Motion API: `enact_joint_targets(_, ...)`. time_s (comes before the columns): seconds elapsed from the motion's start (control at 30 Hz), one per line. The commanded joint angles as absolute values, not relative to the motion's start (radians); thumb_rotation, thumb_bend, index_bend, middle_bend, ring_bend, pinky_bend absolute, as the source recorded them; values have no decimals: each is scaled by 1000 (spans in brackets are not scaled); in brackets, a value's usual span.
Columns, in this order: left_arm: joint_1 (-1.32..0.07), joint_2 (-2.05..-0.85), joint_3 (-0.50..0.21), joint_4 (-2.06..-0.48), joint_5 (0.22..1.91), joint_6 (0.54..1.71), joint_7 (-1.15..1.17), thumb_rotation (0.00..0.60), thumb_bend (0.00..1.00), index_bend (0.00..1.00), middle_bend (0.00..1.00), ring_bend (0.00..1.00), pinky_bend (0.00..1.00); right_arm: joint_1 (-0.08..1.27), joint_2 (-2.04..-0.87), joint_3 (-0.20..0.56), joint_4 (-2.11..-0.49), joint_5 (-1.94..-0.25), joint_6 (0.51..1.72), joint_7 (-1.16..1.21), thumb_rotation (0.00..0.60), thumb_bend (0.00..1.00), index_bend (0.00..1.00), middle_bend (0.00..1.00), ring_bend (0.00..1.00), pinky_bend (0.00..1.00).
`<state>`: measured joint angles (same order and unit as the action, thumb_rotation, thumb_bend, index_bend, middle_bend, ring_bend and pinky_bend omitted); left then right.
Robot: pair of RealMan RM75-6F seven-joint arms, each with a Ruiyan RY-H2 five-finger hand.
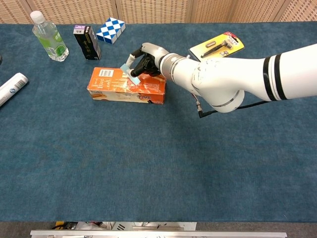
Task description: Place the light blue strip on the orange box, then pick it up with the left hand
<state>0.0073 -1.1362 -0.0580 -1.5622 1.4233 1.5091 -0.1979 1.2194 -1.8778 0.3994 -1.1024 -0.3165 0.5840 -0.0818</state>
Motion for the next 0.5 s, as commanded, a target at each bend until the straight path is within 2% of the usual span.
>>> enact_joint_targets(0.03,8,-1136,-58,-1562,1422,1509,-200,600,469,121,302,354,299,1218,-1877,395,-1101,-318,581,-83,600,373,495,1000,1000,1000)
enact_joint_targets(0.1,9,-1136,-59,-1561,1422,1510,-201,600,469,121,301,354,299,1215,-1875,395,-1102,-323,581,-81,600,364,463,1000,1000,1000)
enact_joint_targets(0.2,8,-1135,-58,-1562,1424,1510,-201,600,469,118,301,353,299,1209,-1870,392,-1109,-331,583,-78,600,298,413,1000,1000,1000)
enact_joint_targets(0.5,9,-1136,-58,-1563,1431,1515,-200,600,469,116,301,354,299,1189,-1839,381,-1164,-358,616,-84,600,188,341,1000,1000,1000)
